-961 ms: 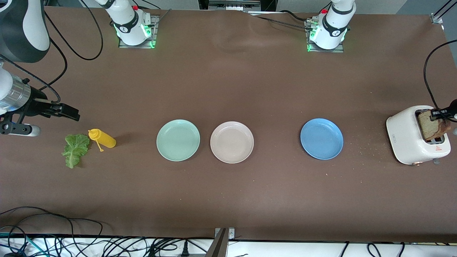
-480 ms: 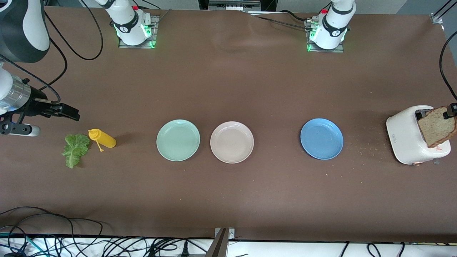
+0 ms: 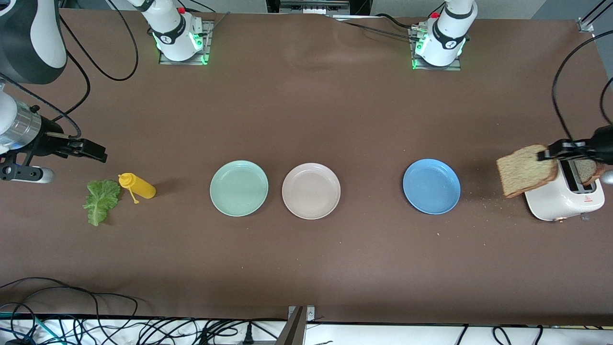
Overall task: Make sandwich on beige plate with both arms
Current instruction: 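Lift the bread slice up out of the toaster with the left gripper, then carry the bread toward the beige plate while the right gripper reaches lettuce, then lower the bread onto the beige plate while the right gripper grasps lettuce, then carry the lettuce over the beige plate while the left gripper withdraws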
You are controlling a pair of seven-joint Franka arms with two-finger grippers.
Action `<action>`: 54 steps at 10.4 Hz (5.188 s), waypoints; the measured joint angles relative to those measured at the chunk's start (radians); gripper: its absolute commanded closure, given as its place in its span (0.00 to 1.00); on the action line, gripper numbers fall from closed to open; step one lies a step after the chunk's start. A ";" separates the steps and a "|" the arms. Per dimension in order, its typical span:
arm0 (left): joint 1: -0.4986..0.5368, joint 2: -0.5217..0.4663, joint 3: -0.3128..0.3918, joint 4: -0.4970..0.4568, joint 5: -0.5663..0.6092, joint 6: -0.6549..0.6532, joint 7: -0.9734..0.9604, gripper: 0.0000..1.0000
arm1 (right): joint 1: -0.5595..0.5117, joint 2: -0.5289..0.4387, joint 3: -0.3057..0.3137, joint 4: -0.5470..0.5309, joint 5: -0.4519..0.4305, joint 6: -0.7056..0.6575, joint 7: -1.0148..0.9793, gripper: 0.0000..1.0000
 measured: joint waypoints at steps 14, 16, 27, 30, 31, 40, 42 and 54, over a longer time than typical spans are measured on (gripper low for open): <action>-0.411 0.391 -0.023 -0.009 -0.734 0.320 -0.025 1.00 | -0.211 0.166 -0.009 -0.007 -0.016 0.140 -0.344 0.00; -0.451 0.391 -0.024 -0.039 -0.752 0.394 -0.023 1.00 | -0.252 0.255 -0.011 -0.011 -0.033 0.251 -0.381 0.00; -0.568 0.388 -0.098 -0.185 -0.881 0.711 0.068 1.00 | -0.293 0.524 0.001 -0.027 -0.035 0.411 -0.525 0.00; -0.584 0.400 -0.099 -0.187 -0.882 0.751 0.068 1.00 | -0.293 0.552 0.000 -0.026 -0.088 0.421 -0.544 0.79; -0.588 0.404 -0.101 -0.188 -0.882 0.762 0.068 1.00 | -0.293 0.551 0.000 -0.024 -0.100 0.421 -0.549 1.00; -0.591 0.412 -0.101 -0.186 -0.763 0.834 0.055 0.00 | -0.292 0.543 0.000 0.002 -0.104 0.410 -0.557 1.00; -0.576 0.404 -0.098 -0.179 -0.654 0.827 -0.016 0.00 | -0.289 0.501 0.004 0.064 -0.104 0.309 -0.558 1.00; -0.306 0.057 -0.014 -0.159 0.273 0.253 -0.283 0.00 | 0.291 0.396 0.027 0.478 0.201 -0.082 0.395 1.00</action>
